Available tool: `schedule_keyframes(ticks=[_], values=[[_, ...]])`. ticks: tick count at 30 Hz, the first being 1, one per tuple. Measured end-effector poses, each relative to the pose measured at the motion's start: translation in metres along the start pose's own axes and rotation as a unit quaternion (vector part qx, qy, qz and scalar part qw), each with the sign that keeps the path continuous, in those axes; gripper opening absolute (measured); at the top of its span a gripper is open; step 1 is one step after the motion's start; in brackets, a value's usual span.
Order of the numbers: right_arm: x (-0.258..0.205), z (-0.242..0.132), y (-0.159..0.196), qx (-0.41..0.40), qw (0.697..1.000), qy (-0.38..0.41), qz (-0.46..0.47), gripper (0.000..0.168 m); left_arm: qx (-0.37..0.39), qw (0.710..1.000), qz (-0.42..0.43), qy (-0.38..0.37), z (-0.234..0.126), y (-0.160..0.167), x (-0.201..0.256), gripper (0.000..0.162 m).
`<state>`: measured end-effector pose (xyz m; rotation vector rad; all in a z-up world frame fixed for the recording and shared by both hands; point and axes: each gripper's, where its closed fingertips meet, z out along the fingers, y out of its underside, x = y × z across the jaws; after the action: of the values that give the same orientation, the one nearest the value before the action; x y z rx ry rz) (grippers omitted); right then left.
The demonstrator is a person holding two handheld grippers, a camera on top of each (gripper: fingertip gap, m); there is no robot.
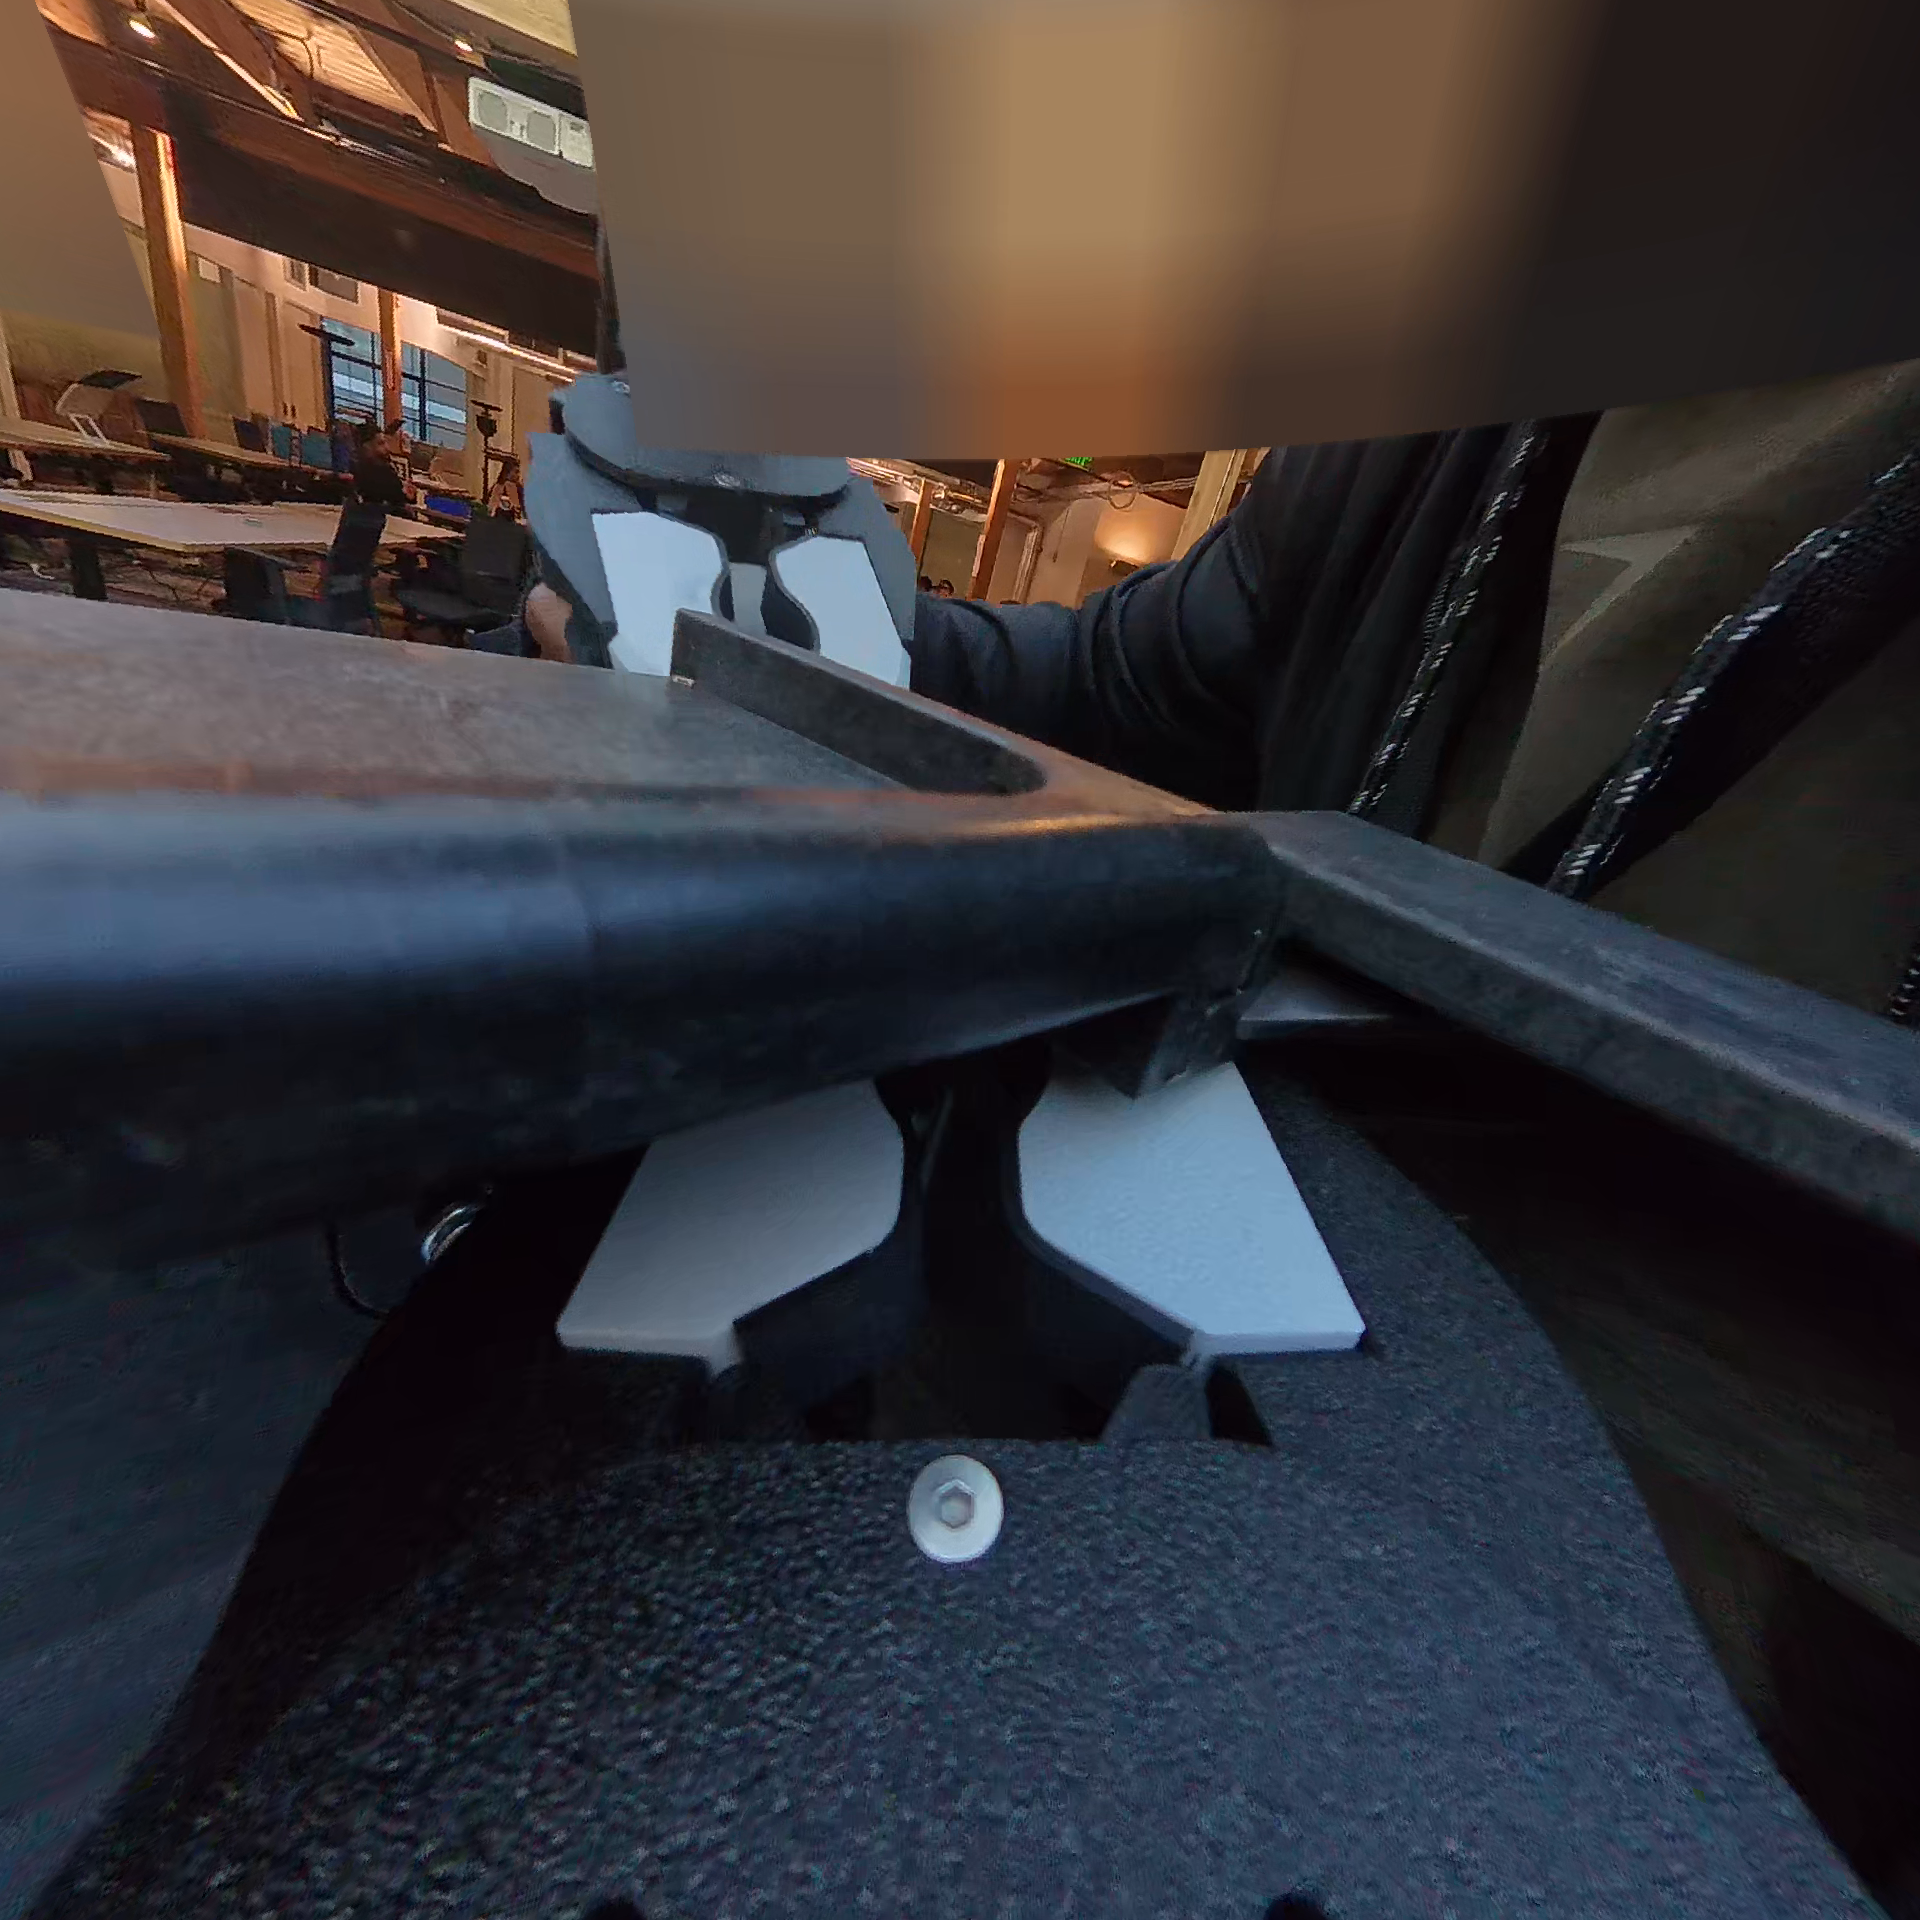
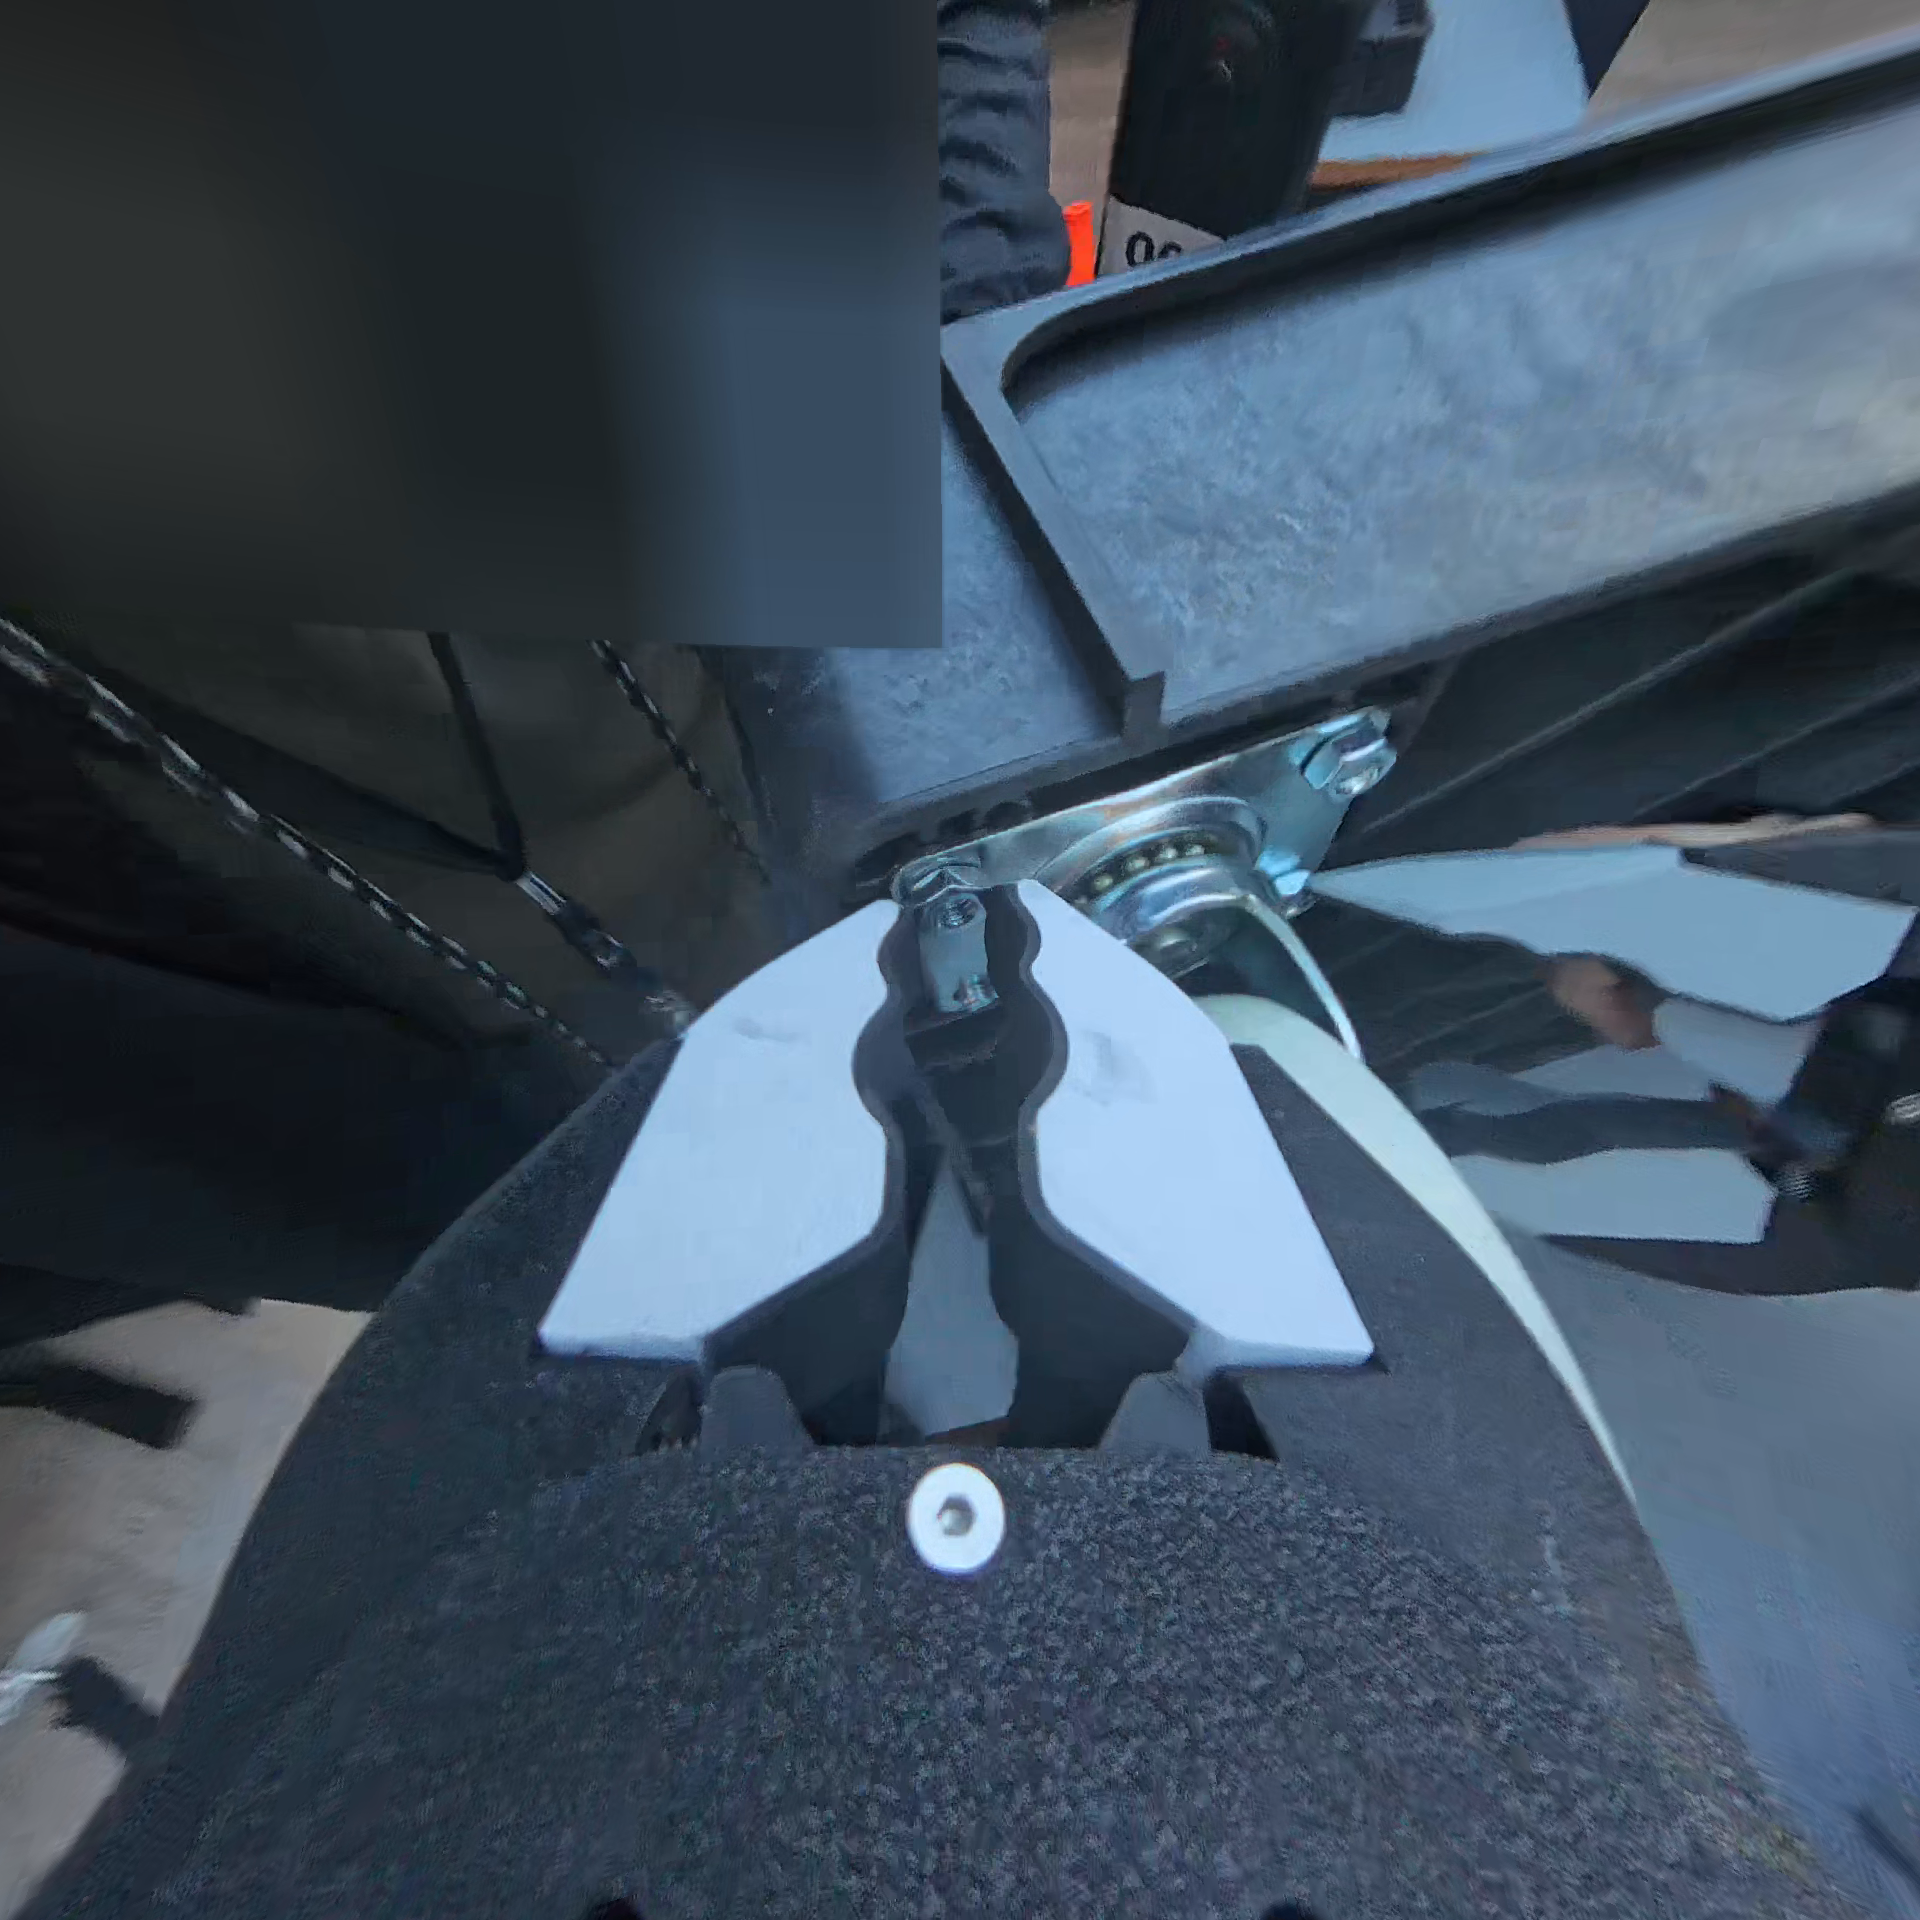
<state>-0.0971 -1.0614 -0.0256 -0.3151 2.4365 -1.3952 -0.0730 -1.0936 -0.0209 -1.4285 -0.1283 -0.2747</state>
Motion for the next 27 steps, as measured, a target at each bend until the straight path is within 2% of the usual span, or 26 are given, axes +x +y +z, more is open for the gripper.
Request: schedule_keyframes(ticks=[3,6,9,10,13,16,22,27], values=[[-0.002,0.000,0.000,0.019,0.993,-0.043,0.106,0.015,0.000,1.000,0.000,0.000,0.000,0.000,0.000,0.011],[-0.002,-0.001,0.002,0.051,0.992,-0.035,0.107,0.016,-0.002,1.000,0.000,0.000,0.000,0.000,0.000,0.011],[0.003,-0.004,0.006,0.076,0.997,0.030,0.009,0.027,-0.002,1.000,0.000,0.000,0.000,0.000,0.000,0.011],[0.006,-0.006,0.008,0.085,0.993,0.065,-0.042,0.025,-0.002,1.000,0.001,0.000,0.000,0.000,0.000,0.011],[0.004,-0.010,0.006,0.109,0.963,0.144,-0.199,0.025,-0.002,1.000,0.000,-0.002,0.000,0.000,0.000,0.010],[0.002,-0.007,0.003,0.103,0.934,0.183,-0.290,0.025,-0.002,1.000,0.000,-0.002,0.001,0.000,-0.001,0.010],[0.004,-0.004,-0.002,0.080,0.906,0.194,-0.368,0.024,-0.004,1.000,0.000,-0.002,0.001,0.000,-0.001,0.011],[0.005,-0.002,-0.003,0.064,0.906,0.172,-0.382,0.017,-0.004,1.000,0.000,-0.001,0.001,0.000,-0.001,0.011]])
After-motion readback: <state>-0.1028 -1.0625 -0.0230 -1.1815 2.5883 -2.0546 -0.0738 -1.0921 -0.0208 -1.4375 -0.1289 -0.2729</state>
